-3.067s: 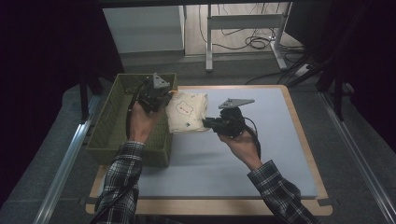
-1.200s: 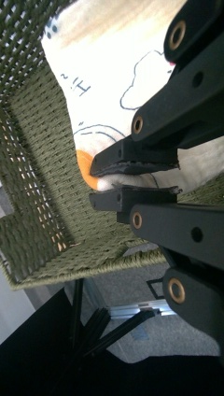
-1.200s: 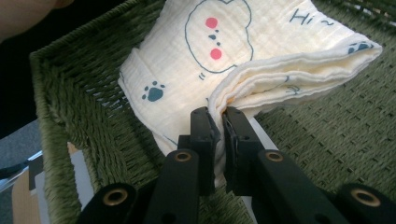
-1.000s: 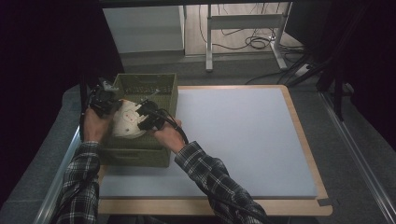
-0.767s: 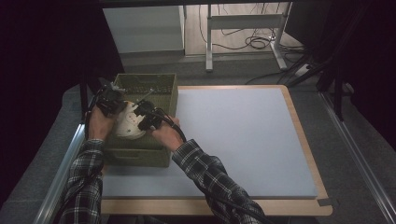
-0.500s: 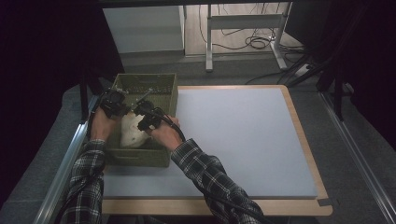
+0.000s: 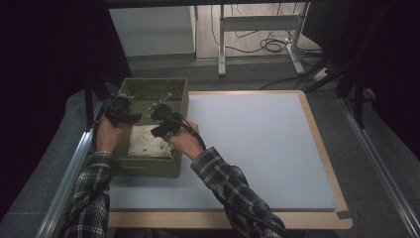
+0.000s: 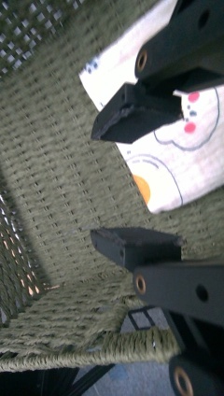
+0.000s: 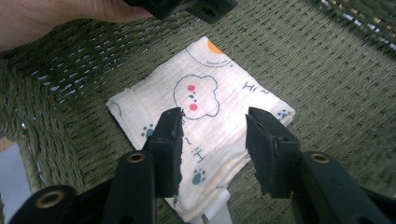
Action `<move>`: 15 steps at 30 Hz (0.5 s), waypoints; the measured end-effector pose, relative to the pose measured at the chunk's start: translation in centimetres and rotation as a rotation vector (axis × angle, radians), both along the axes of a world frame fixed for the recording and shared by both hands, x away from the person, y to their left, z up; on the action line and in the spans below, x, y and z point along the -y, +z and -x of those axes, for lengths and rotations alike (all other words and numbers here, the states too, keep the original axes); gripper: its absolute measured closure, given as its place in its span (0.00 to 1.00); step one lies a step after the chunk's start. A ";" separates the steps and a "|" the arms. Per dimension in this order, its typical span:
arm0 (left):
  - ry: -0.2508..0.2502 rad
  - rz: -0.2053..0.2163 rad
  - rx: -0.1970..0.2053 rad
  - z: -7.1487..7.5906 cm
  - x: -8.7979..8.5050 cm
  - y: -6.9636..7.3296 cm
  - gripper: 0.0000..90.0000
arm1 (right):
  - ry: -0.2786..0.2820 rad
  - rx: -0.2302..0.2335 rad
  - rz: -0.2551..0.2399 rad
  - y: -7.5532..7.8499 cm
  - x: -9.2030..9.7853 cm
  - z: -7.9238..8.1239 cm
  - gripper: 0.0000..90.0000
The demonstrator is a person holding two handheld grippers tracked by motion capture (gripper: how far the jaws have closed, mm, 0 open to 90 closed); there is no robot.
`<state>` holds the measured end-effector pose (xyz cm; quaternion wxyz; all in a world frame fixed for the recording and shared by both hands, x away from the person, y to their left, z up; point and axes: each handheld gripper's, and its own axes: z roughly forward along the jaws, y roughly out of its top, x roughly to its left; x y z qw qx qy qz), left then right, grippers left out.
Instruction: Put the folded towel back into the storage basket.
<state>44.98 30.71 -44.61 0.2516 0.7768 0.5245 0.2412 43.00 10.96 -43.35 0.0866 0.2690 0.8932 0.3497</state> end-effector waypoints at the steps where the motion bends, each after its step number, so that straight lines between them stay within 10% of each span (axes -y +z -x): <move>1: -0.002 0.010 0.004 0.2 0.1 0.1 0.46 | 0.009 0.014 -0.007 0.0 0.3 0.1 0.59; 15: -0.029 0.157 0.030 2.6 1.1 0.6 0.21 | 0.078 0.101 -0.088 0.9 3.5 1.9 0.36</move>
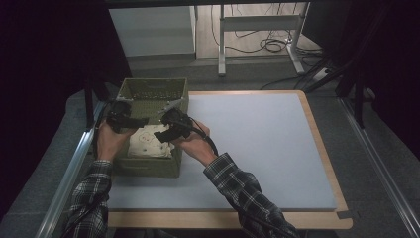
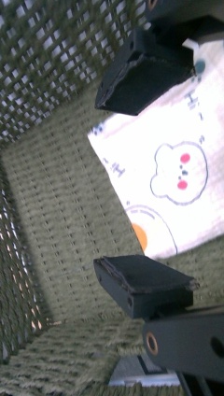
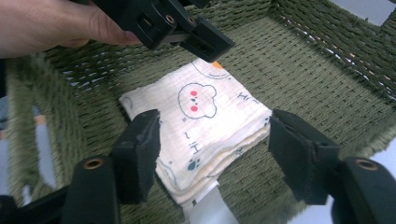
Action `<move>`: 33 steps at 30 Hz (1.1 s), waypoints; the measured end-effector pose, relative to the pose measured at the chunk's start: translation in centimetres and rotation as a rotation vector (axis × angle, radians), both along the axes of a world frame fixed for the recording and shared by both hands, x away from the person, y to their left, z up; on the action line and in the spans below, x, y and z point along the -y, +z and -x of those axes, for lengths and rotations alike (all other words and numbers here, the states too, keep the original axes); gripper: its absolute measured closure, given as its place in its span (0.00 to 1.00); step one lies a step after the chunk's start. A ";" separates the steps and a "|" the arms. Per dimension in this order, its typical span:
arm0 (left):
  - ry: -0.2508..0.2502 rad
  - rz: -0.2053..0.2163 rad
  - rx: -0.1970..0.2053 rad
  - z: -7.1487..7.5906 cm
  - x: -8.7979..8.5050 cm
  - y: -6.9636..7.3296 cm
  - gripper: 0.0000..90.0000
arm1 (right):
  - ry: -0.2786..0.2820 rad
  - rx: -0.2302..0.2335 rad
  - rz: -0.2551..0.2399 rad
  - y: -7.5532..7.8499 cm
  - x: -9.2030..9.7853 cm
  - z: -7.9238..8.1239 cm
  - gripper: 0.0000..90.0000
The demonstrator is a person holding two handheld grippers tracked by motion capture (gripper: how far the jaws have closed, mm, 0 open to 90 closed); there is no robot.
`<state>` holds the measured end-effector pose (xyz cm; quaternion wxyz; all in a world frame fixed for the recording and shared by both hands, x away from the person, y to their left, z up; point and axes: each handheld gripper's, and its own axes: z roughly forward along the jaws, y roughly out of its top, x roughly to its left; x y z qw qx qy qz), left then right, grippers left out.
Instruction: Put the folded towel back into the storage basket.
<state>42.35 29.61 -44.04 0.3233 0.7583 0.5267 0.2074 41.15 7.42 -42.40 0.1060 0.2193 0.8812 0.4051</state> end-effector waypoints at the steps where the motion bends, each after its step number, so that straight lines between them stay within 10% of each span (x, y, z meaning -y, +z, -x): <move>1: -0.004 0.016 0.000 0.2 0.0 0.0 0.20 | 0.004 0.002 -0.004 0.0 0.2 0.1 0.34; 33: -0.147 0.076 0.120 6.6 5.6 1.4 0.01 | 0.033 -0.033 -0.075 0.0 9.4 2.6 0.09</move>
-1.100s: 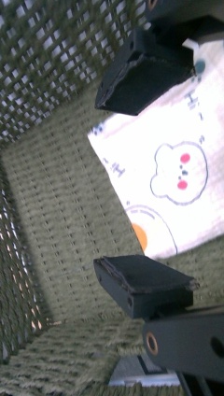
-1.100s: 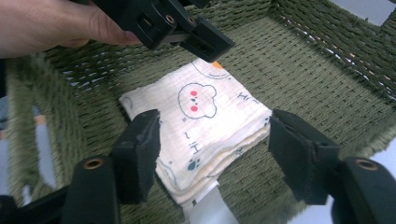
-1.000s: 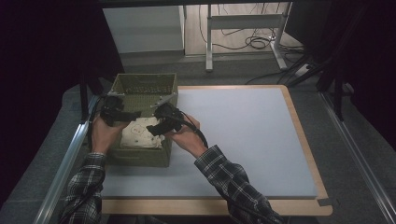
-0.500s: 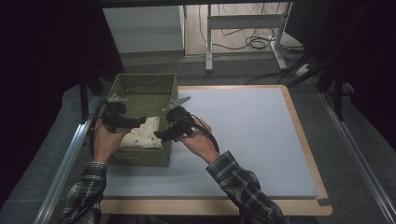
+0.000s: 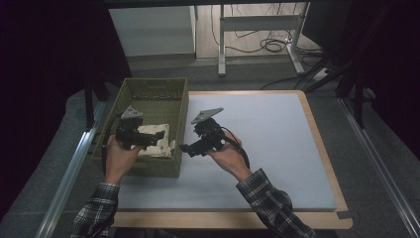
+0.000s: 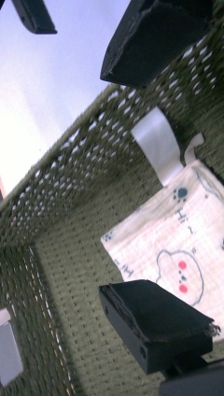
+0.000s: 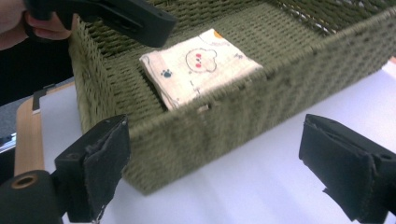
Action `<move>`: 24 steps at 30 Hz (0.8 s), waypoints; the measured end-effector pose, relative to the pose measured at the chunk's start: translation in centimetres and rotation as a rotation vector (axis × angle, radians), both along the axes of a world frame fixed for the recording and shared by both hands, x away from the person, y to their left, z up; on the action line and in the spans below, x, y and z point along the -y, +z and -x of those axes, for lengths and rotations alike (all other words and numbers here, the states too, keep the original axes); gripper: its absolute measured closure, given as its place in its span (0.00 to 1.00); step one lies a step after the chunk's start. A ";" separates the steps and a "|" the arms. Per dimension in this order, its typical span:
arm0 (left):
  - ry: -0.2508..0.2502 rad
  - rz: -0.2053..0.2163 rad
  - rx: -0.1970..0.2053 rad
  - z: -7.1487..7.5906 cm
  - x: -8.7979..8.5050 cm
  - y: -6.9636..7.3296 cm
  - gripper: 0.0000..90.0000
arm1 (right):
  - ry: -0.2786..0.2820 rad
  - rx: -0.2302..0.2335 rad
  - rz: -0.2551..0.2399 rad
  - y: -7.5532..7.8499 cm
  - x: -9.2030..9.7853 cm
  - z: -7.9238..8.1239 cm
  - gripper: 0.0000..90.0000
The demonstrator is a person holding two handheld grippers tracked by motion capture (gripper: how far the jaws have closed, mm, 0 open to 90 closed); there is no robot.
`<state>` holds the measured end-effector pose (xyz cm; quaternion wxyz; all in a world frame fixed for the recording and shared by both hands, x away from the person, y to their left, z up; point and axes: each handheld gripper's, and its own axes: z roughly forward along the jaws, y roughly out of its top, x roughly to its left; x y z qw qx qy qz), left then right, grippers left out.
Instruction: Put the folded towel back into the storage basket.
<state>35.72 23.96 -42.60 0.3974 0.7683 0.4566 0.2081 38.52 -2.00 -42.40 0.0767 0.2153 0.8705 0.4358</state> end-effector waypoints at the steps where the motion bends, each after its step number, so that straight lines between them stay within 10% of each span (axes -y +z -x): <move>1: -0.002 0.001 0.004 0.2 0.3 0.0 0.01 | -0.004 -0.005 0.000 0.0 0.4 0.1 0.08; 24: -0.112 0.012 0.070 3.6 7.1 -0.7 0.00 | -0.098 -0.022 -0.012 -1.8 10.5 1.5 0.06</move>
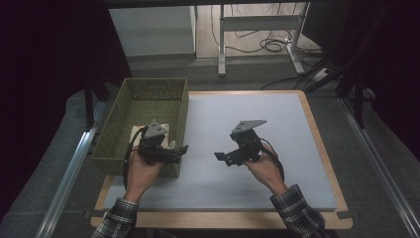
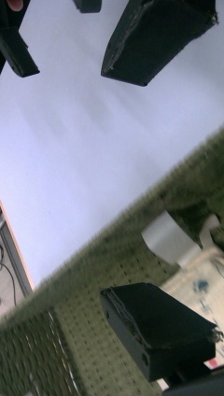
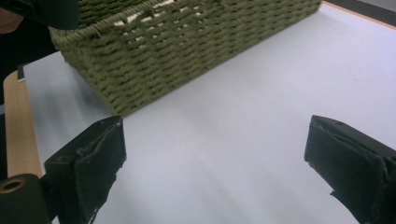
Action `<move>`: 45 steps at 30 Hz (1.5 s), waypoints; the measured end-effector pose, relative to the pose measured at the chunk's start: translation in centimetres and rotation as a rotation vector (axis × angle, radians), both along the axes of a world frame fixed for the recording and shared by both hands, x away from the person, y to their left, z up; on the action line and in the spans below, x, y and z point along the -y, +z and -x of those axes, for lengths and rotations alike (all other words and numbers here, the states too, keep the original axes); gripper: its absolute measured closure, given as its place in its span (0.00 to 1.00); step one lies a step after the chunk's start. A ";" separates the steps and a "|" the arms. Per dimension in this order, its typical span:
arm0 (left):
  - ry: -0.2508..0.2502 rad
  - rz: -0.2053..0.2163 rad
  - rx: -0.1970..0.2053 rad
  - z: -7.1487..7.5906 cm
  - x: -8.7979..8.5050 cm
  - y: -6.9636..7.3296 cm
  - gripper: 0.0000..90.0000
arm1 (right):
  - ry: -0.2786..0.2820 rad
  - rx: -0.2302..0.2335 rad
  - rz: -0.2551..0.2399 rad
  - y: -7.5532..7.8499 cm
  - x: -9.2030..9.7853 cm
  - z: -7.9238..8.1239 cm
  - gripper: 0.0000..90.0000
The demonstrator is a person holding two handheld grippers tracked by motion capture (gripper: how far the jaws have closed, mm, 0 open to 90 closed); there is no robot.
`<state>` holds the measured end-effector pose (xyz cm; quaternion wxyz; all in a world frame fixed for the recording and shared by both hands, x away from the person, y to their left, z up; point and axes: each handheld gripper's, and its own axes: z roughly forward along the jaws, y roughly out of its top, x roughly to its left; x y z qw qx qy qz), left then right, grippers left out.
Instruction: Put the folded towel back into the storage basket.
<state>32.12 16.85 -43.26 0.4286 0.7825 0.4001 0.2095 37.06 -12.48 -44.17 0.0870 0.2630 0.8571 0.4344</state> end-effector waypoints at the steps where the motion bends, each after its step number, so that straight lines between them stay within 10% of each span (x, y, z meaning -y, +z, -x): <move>1: -0.005 0.005 0.003 0.1 0.4 -0.1 0.00 | -0.005 0.003 -0.003 0.0 0.5 0.1 0.06; 26: -0.165 0.046 0.039 2.6 8.0 -3.1 0.00 | -0.104 0.023 0.041 -2.4 10.4 3.3 0.06; 45: -0.172 -0.013 0.014 4.9 9.1 -7.3 0.00 | -0.183 0.036 0.060 -4.6 14.6 6.4 0.06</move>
